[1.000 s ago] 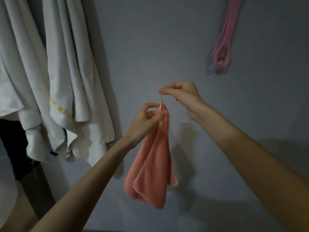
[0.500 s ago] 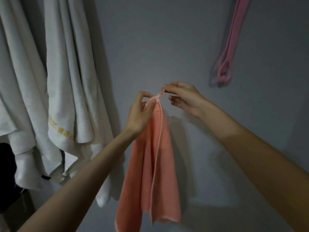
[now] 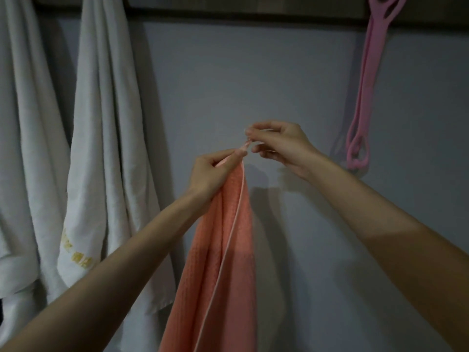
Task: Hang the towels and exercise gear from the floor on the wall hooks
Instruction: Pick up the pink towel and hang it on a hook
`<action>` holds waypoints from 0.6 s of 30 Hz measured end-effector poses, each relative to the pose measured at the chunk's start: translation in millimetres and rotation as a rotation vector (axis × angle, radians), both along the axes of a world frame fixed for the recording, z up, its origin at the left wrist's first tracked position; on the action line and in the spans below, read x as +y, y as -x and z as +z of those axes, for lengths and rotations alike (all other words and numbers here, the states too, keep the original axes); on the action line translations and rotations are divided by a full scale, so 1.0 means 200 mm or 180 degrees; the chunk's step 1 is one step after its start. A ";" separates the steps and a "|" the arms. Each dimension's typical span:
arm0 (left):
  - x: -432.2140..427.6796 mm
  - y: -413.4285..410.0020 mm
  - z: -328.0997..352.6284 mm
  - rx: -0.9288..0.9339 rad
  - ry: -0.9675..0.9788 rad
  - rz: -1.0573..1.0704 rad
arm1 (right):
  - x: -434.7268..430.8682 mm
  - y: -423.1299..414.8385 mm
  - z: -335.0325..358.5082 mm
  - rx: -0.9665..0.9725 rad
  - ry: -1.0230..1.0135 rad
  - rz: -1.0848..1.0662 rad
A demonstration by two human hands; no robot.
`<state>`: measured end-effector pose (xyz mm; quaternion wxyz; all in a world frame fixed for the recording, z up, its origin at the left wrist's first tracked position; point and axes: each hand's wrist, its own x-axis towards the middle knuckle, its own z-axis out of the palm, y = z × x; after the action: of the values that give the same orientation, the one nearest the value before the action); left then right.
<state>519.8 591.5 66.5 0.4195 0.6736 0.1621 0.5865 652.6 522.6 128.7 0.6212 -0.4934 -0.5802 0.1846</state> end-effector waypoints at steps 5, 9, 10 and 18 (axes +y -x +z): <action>0.10 -0.04 0.10 -0.0074 0.0011 0.0014 | 0.09 -0.09 0.07 -0.0673 0.0048 0.0094; 0.14 -0.10 0.20 -0.0077 -0.0078 0.0193 | 0.17 -0.13 0.13 -0.0534 -0.0186 0.0005; 0.14 -0.11 0.21 -0.0073 -0.0103 0.0223 | 0.19 -0.14 0.15 -0.0509 -0.0205 0.0014; 0.24 -0.15 0.40 -0.0127 -0.0597 0.0725 | 0.33 -0.16 0.38 -0.0240 -0.0207 0.0398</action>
<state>549.2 639.8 146.5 0.2887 0.6753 0.1736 0.6561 684.3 588.4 204.3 0.6019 -0.4423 -0.6385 0.1854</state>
